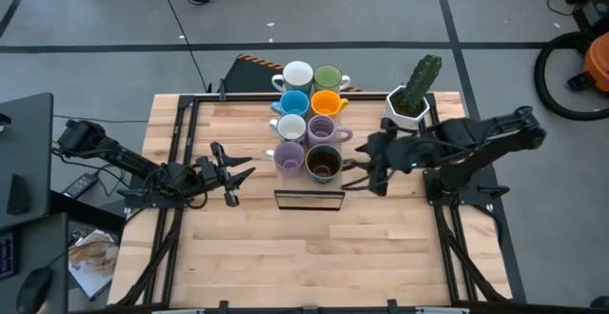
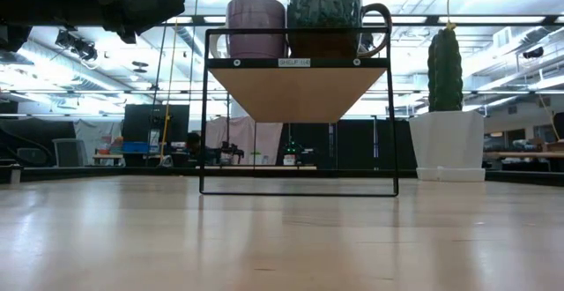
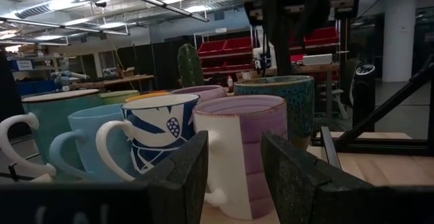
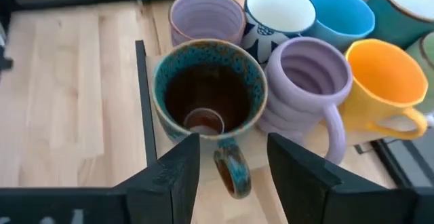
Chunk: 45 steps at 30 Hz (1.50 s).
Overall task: Place coffee mugs
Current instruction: Return to Home Position
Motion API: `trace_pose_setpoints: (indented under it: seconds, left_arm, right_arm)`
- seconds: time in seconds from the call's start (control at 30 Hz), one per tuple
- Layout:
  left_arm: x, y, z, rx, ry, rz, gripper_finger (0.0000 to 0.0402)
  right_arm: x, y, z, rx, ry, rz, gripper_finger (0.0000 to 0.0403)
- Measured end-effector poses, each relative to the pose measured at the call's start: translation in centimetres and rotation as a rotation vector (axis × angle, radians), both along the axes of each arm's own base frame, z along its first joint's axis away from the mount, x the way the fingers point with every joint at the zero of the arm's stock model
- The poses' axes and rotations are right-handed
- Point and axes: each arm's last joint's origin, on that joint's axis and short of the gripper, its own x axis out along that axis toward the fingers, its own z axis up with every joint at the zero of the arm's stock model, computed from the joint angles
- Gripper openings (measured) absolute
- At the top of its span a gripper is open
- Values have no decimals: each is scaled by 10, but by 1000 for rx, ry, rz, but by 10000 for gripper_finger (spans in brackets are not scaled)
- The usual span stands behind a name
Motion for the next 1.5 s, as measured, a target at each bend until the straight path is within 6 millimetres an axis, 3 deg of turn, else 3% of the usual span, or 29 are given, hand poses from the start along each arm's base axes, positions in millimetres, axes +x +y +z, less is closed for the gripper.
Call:
trace_pose_setpoints:
  seconds: [0.33, 0.63, 0.87, 1.1, 1.3, 1.5]
  left_arm:
    - [0, 0, -1, -3, 4, -1, 142]
    - [1, -1, -1, 7, 5, -38, 142]
    - [2, -1, -5, 28, 50, -36, 142]
    - [3, -1, -17, 110, 191, -2, 142]
    - [-3, 1, -4, 62, 104, 115, 142]
    - [-20, -9, 9, 61, 42, 9, 142]
  right_arm:
    - [-57, -19, -50, 38, -308, 87, 174]
    - [-106, -41, -86, 33, -490, 60, 158]
    - [-123, -51, -116, 6, -676, 18, 157]
    - [-142, -60, -132, -22, -762, -47, 157]
    - [-159, -64, -137, -24, -817, -82, 157]
    - [-171, -65, -145, 26, -793, -100, 157]
